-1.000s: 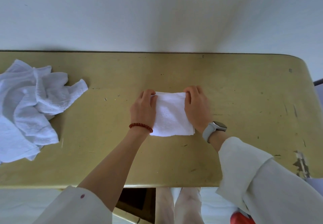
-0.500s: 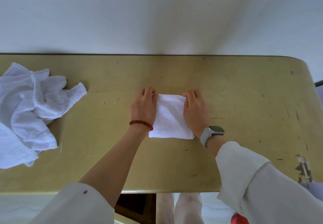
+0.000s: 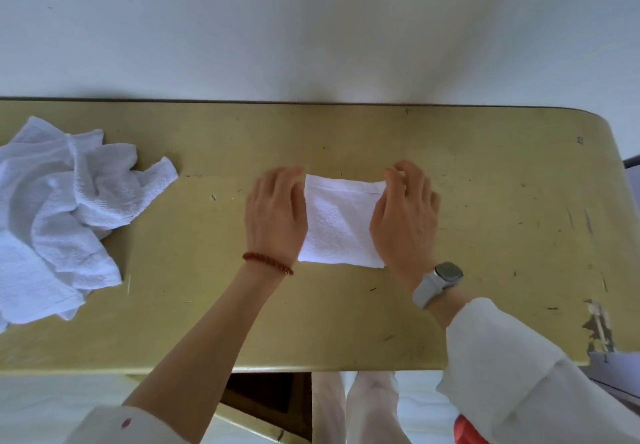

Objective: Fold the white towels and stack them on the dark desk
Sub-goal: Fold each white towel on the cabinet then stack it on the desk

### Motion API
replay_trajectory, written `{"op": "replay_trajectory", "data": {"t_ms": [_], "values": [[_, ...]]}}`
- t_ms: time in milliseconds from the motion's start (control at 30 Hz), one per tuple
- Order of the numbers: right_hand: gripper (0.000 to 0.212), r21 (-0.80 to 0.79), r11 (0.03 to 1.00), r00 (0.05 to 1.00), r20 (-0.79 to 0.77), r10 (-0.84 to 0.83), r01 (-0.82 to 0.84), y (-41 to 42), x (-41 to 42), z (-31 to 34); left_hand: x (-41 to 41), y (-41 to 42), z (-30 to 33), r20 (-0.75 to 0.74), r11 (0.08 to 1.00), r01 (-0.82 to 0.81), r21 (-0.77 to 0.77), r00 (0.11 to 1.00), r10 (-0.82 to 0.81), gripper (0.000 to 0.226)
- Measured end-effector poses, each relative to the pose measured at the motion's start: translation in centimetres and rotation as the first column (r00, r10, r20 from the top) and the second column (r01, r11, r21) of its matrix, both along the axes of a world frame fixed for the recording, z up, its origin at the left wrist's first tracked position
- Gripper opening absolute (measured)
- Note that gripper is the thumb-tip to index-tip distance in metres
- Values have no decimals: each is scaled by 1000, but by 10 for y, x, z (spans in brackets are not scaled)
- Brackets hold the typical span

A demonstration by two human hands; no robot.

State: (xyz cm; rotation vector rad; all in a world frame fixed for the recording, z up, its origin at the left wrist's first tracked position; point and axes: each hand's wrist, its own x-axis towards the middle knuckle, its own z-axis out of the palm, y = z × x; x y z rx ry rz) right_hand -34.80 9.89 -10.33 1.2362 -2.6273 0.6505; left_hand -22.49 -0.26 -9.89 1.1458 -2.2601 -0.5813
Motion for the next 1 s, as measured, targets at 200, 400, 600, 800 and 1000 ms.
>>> {"op": "replay_trajectory", "data": {"t_ms": [200,400,600,800,1000], "values": [[46,290,912,953,2,302,-290,24,33,-34,18,33,-43,396,916,396,-68,853,-340,45],[54,428,837,938,106,330,-342,40,7,-46,26,22,-50,587,918,395,30,737,-336,57],[51,343,861,927,102,362,-374,40,1,-25,25,19,-40,536,920,389,-50,788,-304,51],[53,431,835,940,127,318,-341,15,-3,-33,2,21,-45,542,929,369,12,779,-316,60],[53,458,838,954,108,279,-296,26,-9,-23,9,-6,-40,459,873,471,-129,808,-368,46]]}}
